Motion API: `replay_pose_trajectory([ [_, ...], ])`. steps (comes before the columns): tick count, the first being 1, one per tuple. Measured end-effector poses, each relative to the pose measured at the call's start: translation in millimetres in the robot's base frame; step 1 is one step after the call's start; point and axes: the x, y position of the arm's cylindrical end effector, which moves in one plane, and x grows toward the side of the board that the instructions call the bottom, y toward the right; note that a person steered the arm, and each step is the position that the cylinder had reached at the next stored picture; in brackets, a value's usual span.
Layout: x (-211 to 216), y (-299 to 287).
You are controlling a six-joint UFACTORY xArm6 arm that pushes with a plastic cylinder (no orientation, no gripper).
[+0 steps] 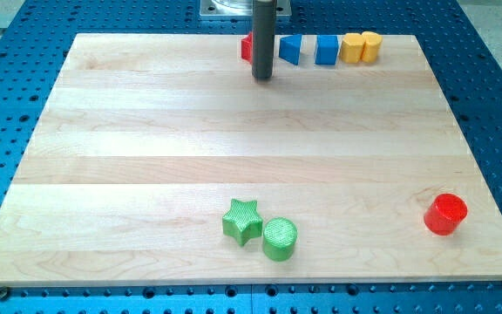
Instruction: Move the green star to the left of the green circle
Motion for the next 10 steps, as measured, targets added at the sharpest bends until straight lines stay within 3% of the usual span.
replay_pose_trajectory([
  [1,47,26],
  [10,71,51],
])
